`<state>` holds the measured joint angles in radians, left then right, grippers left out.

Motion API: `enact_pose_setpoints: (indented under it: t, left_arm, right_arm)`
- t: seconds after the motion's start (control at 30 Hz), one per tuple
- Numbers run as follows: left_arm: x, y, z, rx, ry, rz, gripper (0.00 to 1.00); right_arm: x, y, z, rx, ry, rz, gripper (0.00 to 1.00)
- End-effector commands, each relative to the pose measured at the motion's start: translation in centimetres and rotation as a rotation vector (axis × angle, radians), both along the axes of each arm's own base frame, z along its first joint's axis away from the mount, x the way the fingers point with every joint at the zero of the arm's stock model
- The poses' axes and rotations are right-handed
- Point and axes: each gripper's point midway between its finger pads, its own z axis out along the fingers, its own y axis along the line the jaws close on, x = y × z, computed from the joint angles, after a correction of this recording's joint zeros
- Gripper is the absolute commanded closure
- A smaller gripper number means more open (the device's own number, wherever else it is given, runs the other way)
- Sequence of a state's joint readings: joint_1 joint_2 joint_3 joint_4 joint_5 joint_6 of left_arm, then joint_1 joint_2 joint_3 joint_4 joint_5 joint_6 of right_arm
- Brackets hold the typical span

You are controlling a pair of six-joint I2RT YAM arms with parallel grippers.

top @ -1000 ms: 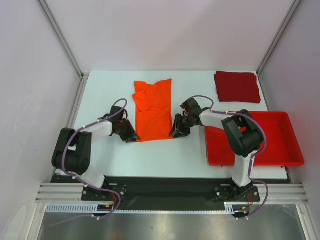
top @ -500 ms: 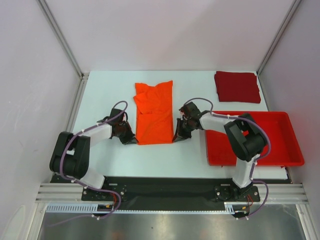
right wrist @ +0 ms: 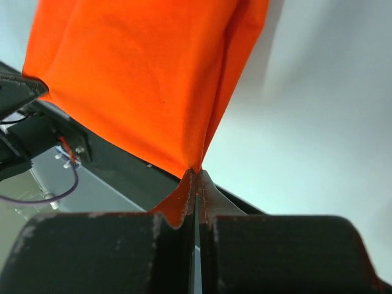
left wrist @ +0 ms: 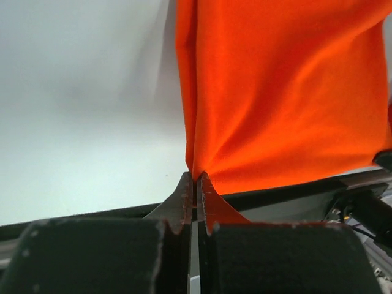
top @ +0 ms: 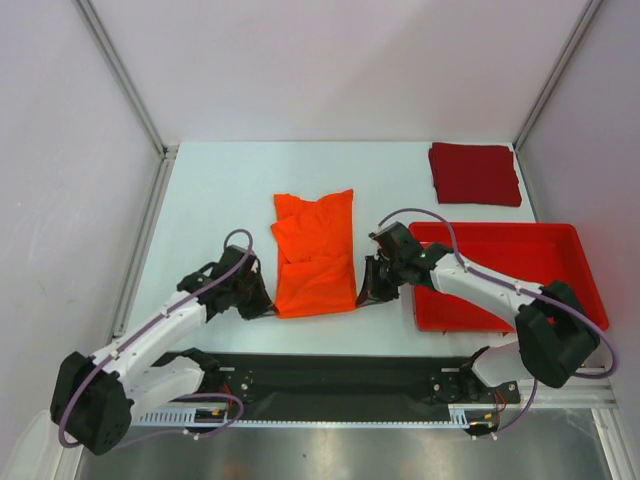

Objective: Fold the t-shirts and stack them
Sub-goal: Fold the tshirt

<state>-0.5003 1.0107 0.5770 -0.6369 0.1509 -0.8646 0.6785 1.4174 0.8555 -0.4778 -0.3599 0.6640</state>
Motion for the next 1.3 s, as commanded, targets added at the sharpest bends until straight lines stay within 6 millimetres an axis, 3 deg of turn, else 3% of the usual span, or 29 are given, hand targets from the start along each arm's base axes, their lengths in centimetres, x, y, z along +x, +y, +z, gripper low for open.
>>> enact_pose_setpoints:
  t: [0.0, 0.07, 0.2, 0.33, 0.37, 0.43, 0.47, 0.5, 0.53, 0.57, 0.63, 0.67, 0.8, 1.07, 1.27]
  left_arm:
    - [1.8, 1.8, 3.2, 0.099, -0.078, 0.080, 1.00]
    - [4.1, 2.0, 5.1, 0.152, -0.130, 0.067, 1.00]
    - [8.0, 1.7, 6.7, 0.189, -0.143, 0.053, 1.00]
    - [12.5, 1.2, 8.3, 0.193, -0.187, 0.032, 1.00]
    - [14.4, 1.1, 8.3, 0.199, -0.177, 0.037, 1.00]
    - [16.2, 1.0, 8.3, 0.224, -0.177, 0.015, 1.00]
    - [17.6, 0.7, 9.5, 0.222, -0.206, 0.010, 1.00]
    - [18.5, 0.5, 9.6, 0.227, -0.213, 0.003, 1.00]
    - [19.4, 0.3, 8.3, 0.247, -0.189, -0.019, 1.00]
    - [20.7, 0.0, 9.2, 0.245, -0.217, -0.019, 1.00]
    - [22.0, 0.0, 7.9, 0.259, -0.186, -0.023, 1.00]
    - [23.0, -0.2, 8.4, 0.248, -0.200, -0.018, 1.00]
    - [25.4, 0.0, 8.3, 0.231, -0.212, 0.007, 1.00]
    - [28.9, -0.2, 9.4, 0.209, -0.280, 0.037, 1.00]
    - [31.5, 0.2, 9.0, 0.214, -0.269, 0.054, 1.00]
  right_arm:
    - [1.0, -0.2, 3.8, -0.004, -0.069, -0.039, 1.00]
    - [1.8, -0.4, 4.7, -0.012, -0.090, -0.034, 1.00]
    - [5.3, -0.3, 6.3, -0.031, -0.137, -0.041, 1.00]
    - [9.8, 0.1, 7.2, -0.029, -0.173, -0.048, 1.00]
    - [11.6, 0.5, 7.4, -0.026, -0.184, -0.036, 1.00]
    - [13.1, 0.9, 7.0, -0.041, -0.188, -0.017, 1.00]
    - [15.0, 1.4, 7.1, -0.048, -0.211, -0.017, 1.00]
    - [15.8, 1.5, 7.0, -0.054, -0.221, -0.016, 1.00]
    - [16.7, 1.5, 7.1, -0.059, -0.232, -0.006, 1.00]
    - [18.4, 2.0, 6.8, -0.064, -0.235, -0.010, 1.00]
    - [19.9, 1.9, 6.7, -0.067, -0.226, -0.020, 1.00]
    - [20.6, 2.0, 6.7, -0.058, -0.225, -0.020, 1.00]
    - [24.0, 2.4, 6.2, -0.039, -0.234, -0.039, 1.00]
    - [27.6, 1.9, 6.2, -0.013, -0.244, -0.074, 1.00]
    - [29.9, 1.9, 5.2, 0.012, -0.243, -0.083, 1.00]
